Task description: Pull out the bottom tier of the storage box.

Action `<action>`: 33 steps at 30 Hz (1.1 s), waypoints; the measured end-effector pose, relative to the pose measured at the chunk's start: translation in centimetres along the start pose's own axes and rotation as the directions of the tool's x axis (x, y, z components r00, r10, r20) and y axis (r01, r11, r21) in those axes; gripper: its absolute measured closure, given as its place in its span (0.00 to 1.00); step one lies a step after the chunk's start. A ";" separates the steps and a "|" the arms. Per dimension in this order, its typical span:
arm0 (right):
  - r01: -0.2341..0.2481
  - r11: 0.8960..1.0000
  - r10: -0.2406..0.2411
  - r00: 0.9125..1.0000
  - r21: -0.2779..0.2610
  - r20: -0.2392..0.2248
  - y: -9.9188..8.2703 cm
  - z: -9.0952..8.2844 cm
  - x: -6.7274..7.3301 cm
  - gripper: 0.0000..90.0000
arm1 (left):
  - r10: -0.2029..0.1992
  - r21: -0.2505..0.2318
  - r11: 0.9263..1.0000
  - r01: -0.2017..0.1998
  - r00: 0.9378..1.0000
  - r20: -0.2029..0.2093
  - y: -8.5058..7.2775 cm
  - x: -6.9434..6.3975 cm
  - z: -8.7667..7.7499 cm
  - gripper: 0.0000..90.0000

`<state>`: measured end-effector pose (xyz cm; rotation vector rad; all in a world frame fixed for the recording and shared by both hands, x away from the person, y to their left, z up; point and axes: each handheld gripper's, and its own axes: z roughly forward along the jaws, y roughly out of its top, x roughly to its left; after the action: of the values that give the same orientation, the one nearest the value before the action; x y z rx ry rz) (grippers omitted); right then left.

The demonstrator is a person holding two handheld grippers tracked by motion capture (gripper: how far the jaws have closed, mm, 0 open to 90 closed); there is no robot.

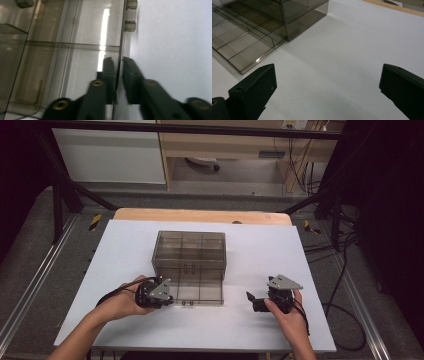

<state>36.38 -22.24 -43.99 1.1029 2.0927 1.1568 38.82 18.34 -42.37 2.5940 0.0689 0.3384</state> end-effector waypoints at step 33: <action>-0.003 1.000 0.003 1.000 -0.005 0.001 0.0 -0.3 -0.1 0.02 | -0.561 -0.287 0.828 0.482 0.730 -0.392 -3.2 -3.6 -5.8 0.18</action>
<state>36.26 -22.49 -43.86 1.1042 2.0870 1.1627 33.90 23.51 -39.92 2.1472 0.8917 0.7032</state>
